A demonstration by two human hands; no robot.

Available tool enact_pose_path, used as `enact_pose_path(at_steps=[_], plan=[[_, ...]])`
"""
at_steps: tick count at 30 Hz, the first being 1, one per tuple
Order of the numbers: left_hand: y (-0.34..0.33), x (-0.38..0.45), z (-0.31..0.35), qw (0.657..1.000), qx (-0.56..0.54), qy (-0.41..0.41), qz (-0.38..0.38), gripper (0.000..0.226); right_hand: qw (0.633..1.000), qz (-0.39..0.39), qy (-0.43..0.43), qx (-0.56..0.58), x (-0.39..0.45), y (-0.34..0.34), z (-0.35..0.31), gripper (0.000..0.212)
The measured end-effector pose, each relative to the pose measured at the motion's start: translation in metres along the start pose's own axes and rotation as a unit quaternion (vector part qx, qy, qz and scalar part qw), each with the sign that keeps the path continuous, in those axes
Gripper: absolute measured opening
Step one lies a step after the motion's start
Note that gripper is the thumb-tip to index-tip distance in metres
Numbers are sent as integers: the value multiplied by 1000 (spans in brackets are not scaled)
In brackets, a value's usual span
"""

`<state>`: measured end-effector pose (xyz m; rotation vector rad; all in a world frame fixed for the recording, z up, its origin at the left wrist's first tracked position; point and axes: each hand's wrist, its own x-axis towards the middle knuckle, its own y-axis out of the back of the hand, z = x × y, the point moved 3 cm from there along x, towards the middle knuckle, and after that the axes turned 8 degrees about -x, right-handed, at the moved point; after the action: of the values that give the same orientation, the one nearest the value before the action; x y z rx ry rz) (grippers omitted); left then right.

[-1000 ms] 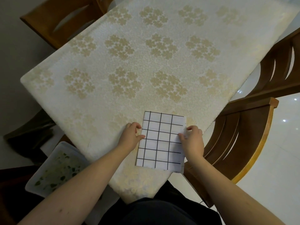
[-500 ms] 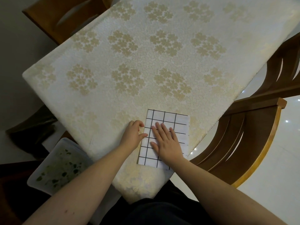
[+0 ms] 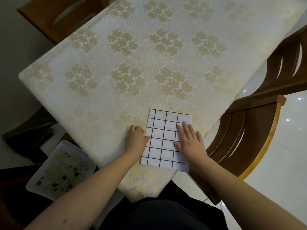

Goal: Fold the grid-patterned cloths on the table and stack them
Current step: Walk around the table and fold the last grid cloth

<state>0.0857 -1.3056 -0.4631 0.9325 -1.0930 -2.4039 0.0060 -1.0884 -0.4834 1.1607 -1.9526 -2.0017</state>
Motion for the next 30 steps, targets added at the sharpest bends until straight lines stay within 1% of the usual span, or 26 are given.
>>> enact_pose_path(at_steps=[2, 3, 6, 8, 11, 14, 15, 18, 20, 22, 24, 26, 28, 29, 30], plan=[[-1, -7, 4, 998, 38, 39, -7, 37, 1000, -9, 3, 14, 0, 2, 0, 73], [-1, -9, 5, 997, 39, 58, -12, 37, 1000, -15, 5, 18, 0, 3, 0, 74], [0, -8, 6, 992, -17, 119, -30, 31, 999, -29, 10, 31, 1, 6, 1, 80], [0, -6, 4, 987, -83, 132, -32, 26, 999, -34, 9, 38, 1, 7, 1, 83], [2, -6, 4, 972, -203, 109, -45, 27, 998, -39, 5, 42, 1, 8, 0, 86], [2, -11, 6, 944, -296, 105, -103, 46, 998, -40, 3, 43, 1, 11, -1, 89], [2, -13, 6, 937, -314, 103, -112, 52, 998, -42, 4, 46, 1, 12, -1, 89], [10, -16, 6, 935, -331, 87, -96, 57, 996, -22, -13, 86, 1, 19, 0, 90], [20, -19, 8, 931, -348, 66, -92, 56, 991, 4, -50, 121, 1, 22, 1, 91], [31, -22, 10, 932, -351, 26, -91, 56, 983, 19, -90, 160, -1, 25, 2, 94], [44, -26, 12, 936, -337, -20, -96, 51, 976, 28, -105, 187, -5, 29, -1, 98], [59, -31, 15, 938, -322, -59, -109, 42, 977, 40, -89, 191, -9, 34, -7, 100], [74, -36, 19, 941, -304, -91, -117, 36, 979, 55, -53, 190, -12, 36, -14, 102], [82, -39, 20, 942, -295, -106, -118, 35, 976, 58, -39, 204, -14, 38, -20, 102], [89, -43, 21, 943, -288, -115, -117, 34, 967, 55, -35, 246, -17, 39, -26, 102]])
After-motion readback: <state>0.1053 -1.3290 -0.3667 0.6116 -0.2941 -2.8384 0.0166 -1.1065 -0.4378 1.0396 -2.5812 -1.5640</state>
